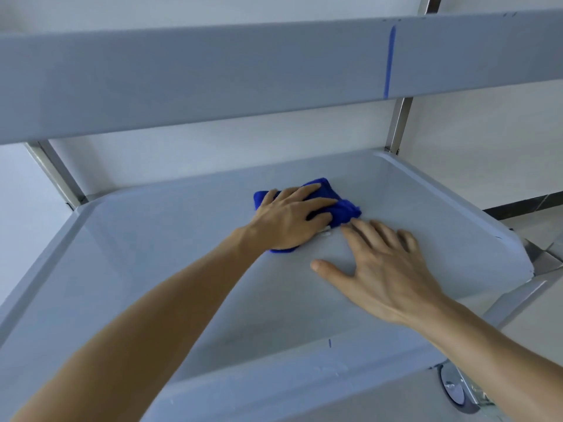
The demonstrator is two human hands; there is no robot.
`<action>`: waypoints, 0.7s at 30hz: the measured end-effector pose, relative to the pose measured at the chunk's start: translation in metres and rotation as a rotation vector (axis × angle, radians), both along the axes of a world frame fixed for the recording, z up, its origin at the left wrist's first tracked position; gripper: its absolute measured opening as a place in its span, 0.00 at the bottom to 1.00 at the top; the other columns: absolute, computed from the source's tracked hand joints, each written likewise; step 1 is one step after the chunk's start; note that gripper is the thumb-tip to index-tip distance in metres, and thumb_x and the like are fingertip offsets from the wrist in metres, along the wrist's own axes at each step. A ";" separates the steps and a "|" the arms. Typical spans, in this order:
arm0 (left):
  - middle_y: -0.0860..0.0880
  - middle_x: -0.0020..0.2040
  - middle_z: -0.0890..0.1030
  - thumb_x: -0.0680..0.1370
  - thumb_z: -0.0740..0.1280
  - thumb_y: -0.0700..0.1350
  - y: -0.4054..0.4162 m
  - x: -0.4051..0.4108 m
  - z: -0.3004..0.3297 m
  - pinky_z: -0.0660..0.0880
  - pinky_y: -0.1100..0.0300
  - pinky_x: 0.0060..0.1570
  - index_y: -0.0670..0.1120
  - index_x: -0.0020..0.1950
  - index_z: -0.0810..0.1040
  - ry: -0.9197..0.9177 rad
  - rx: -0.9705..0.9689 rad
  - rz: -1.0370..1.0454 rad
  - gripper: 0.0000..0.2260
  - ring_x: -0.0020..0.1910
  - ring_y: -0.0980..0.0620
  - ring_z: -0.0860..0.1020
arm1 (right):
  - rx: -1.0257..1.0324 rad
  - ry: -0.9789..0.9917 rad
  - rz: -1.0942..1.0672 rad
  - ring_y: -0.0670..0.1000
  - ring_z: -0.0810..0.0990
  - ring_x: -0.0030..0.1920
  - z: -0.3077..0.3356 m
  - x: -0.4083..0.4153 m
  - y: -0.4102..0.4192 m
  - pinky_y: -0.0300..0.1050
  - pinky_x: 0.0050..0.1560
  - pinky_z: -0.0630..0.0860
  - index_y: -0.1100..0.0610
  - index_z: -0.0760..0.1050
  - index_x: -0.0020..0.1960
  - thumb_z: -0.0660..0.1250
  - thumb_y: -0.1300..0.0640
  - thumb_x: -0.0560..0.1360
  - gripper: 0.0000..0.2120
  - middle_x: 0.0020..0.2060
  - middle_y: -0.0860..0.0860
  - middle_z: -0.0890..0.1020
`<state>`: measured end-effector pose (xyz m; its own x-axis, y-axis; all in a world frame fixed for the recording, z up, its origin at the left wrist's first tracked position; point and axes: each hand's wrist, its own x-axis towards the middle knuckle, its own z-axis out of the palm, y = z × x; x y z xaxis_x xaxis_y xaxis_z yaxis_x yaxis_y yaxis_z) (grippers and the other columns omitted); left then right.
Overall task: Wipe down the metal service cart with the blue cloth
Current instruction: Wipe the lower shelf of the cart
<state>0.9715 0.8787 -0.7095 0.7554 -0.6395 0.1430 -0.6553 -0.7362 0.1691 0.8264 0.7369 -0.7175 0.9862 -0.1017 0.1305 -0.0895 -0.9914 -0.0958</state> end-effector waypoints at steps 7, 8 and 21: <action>0.56 0.79 0.61 0.81 0.52 0.63 0.128 0.067 0.006 0.60 0.45 0.72 0.67 0.72 0.65 0.017 0.047 0.510 0.19 0.75 0.45 0.64 | -0.003 -0.019 -0.005 0.49 0.53 0.77 -0.002 0.001 0.002 0.58 0.76 0.51 0.48 0.57 0.77 0.34 0.21 0.65 0.50 0.78 0.44 0.58; 0.55 0.78 0.61 0.81 0.51 0.63 0.139 0.075 0.005 0.60 0.43 0.71 0.67 0.73 0.65 0.033 0.047 0.617 0.20 0.74 0.44 0.63 | -0.008 -0.020 -0.006 0.50 0.53 0.78 -0.002 0.001 0.003 0.58 0.76 0.51 0.48 0.57 0.77 0.34 0.21 0.65 0.49 0.78 0.44 0.58; 0.59 0.80 0.56 0.79 0.51 0.63 -0.043 0.053 0.003 0.54 0.41 0.73 0.68 0.74 0.61 0.008 0.089 0.060 0.22 0.77 0.48 0.59 | 0.037 -0.019 -0.016 0.49 0.51 0.78 -0.003 0.002 -0.001 0.57 0.77 0.49 0.47 0.54 0.78 0.35 0.21 0.66 0.48 0.79 0.43 0.56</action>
